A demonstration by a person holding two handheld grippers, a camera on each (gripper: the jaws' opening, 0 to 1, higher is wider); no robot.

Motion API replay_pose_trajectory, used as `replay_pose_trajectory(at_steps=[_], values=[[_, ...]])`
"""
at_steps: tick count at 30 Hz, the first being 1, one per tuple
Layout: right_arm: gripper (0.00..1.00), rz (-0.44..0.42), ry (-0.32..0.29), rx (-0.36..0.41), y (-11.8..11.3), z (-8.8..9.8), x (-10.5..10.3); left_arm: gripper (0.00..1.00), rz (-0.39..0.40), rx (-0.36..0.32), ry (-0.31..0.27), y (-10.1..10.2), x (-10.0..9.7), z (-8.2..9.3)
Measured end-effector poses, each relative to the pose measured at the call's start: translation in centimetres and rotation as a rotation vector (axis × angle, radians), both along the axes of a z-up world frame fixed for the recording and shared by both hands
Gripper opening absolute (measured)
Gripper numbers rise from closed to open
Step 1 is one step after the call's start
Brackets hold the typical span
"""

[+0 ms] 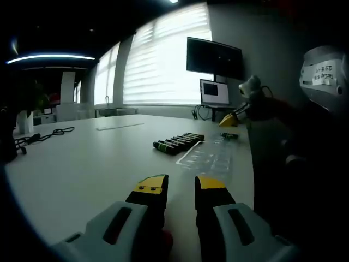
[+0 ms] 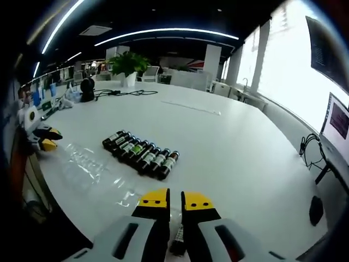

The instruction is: Grip medicine bottles put into box

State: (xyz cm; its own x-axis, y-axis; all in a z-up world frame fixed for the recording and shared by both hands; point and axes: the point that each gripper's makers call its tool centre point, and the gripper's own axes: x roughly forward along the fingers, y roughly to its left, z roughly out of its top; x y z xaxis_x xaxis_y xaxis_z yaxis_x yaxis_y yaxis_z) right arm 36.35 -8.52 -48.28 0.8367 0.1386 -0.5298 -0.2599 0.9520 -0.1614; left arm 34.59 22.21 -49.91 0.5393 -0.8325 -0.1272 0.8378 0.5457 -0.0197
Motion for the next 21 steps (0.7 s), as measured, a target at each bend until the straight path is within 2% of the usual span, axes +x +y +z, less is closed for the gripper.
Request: replay_pose_trajectory(at_steps=[8, 15, 21], values=[[0.06, 0.018, 0.021, -0.007, 0.5, -0.1, 1.4, 0.14, 0.004, 0.002, 0.0, 0.1, 0.1, -0.1], [0.06, 0.022, 0.013, -0.012, 0.9, 0.0, 3.2, 0.14, 0.001, 0.002, -0.001, 0.1, 0.0, 0.0], [0.06, 0.034, 0.041, -0.015, 1.6, -0.9, 4.7, 0.14, 0.0, 0.0, -0.002, 0.1, 0.0, 0.0]])
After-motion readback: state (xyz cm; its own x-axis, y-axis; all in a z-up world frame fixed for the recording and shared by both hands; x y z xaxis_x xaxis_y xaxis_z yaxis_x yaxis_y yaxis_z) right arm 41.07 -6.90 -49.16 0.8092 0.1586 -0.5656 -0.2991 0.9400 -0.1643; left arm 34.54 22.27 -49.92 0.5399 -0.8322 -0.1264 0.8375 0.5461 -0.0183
